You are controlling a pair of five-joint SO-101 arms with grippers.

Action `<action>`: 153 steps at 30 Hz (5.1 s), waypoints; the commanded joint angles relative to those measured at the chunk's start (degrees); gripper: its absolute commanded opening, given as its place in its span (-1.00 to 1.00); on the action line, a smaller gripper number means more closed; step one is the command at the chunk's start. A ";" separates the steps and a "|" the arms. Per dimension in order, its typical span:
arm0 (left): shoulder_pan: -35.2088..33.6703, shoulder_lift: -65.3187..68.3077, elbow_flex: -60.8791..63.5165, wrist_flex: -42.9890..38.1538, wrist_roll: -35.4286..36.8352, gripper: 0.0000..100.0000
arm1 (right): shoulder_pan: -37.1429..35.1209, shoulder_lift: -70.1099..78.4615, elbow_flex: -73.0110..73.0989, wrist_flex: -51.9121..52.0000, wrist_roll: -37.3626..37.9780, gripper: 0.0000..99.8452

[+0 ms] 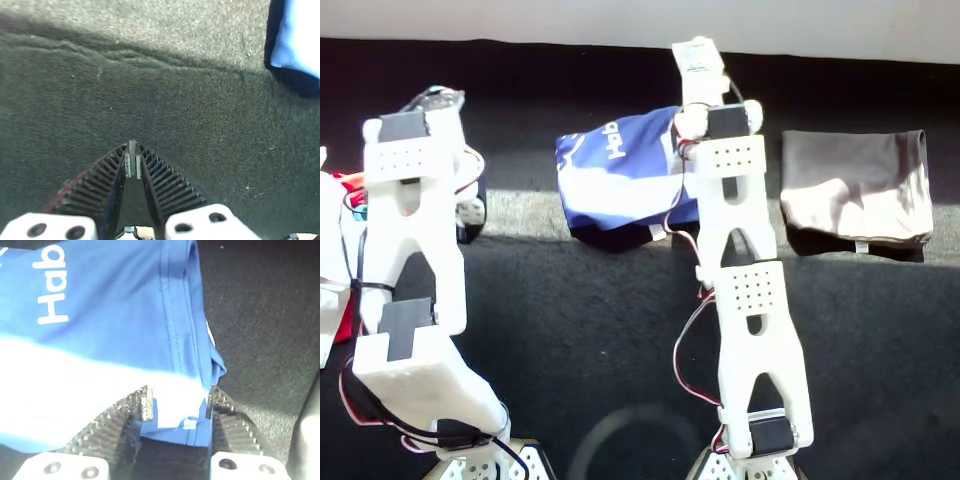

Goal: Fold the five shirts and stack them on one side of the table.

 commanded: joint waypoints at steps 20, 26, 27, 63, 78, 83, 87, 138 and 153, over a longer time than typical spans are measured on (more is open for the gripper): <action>1.36 -3.47 9.89 -11.52 0.09 -0.98 | 4.70 0.57 -6.29 2.42 0.09 -0.64; 1.36 -3.74 9.80 -11.43 0.09 -0.98 | 0.84 -10.24 -6.29 1.98 -0.26 -0.64; 1.36 -3.74 9.80 -11.43 0.09 -0.98 | 0.75 -10.68 -6.29 1.45 -0.35 -0.63; -0.84 -3.30 10.33 -11.43 0.00 -0.98 | 0.13 8.22 12.35 -9.80 -9.93 -0.94; -0.66 -3.56 10.24 -11.43 0.00 -0.98 | 3.56 -6.73 0.13 2.51 -3.87 -0.99; -0.75 -3.74 10.24 -11.16 0.00 -0.98 | 5.14 -23.25 15.52 2.42 -3.52 -0.99; -0.75 -3.74 10.33 -11.08 0.00 -0.98 | 8.84 -35.12 29.05 2.15 0.53 -0.99; -0.48 -3.56 10.42 -10.99 0.09 -0.98 | 41.98 -16.66 34.77 -29.58 28.31 -0.94; -0.84 -3.82 10.33 -10.99 0.00 -0.98 | 39.87 -17.10 16.84 -28.70 2.73 -0.55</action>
